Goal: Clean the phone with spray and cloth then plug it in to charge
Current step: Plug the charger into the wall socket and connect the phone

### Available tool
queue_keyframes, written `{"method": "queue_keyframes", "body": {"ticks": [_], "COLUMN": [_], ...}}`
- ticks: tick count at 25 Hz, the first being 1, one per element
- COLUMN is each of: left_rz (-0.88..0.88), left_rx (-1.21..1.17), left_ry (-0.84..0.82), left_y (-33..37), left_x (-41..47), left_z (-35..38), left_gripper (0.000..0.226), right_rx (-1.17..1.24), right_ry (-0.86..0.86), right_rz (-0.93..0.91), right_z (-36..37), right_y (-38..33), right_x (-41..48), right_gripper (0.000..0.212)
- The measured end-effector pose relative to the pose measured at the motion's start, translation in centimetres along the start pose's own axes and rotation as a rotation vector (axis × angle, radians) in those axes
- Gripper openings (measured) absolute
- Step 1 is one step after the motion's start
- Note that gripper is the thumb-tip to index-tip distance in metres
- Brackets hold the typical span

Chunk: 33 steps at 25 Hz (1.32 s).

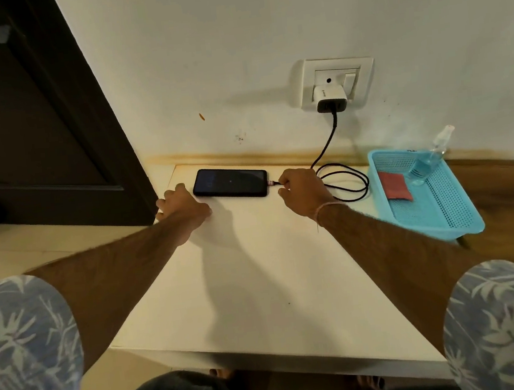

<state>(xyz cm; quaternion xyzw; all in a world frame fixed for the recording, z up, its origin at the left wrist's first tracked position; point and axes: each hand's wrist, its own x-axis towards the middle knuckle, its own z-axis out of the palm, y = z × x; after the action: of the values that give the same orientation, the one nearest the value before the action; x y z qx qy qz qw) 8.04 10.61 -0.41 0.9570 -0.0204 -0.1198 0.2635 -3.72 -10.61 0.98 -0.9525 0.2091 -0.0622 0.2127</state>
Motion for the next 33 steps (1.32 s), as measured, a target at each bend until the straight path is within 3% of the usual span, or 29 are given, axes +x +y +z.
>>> {"method": "queue_keyframes", "body": {"ticks": [3, 7, 12, 21, 33], "left_rz": [0.060, 0.100, 0.050, 0.116, 0.130], "left_rx": [0.068, -0.019, -0.156, -0.164, -0.158], "left_ry": [-0.034, -0.045, 0.016, -0.067, -0.022], "left_y": [-0.8, -0.5, -0.3, -0.2, -0.3], "left_x": [1.6, 3.3, 3.7, 4.8, 5.1], "left_z": [-0.2, 0.0, 0.9, 0.5, 1.2], "left_gripper": [0.085, 0.060, 0.051, 0.061, 0.057], "right_rx": [-0.158, -0.186, -0.196, -0.096, -0.104], "right_ry": [-0.053, -0.170, -0.217, -0.051, 0.023], "right_rz": [-0.054, -0.062, -0.027, -0.039, -0.094], "right_z": [1.1, 2.0, 1.9, 1.3, 2.2], "right_y": [-0.2, -1.0, -1.6, 1.0, 1.7], "right_x": [1.6, 3.5, 5.2, 5.8, 5.6], "right_gripper": [0.042, 0.072, 0.079, 0.009, 0.005]}}
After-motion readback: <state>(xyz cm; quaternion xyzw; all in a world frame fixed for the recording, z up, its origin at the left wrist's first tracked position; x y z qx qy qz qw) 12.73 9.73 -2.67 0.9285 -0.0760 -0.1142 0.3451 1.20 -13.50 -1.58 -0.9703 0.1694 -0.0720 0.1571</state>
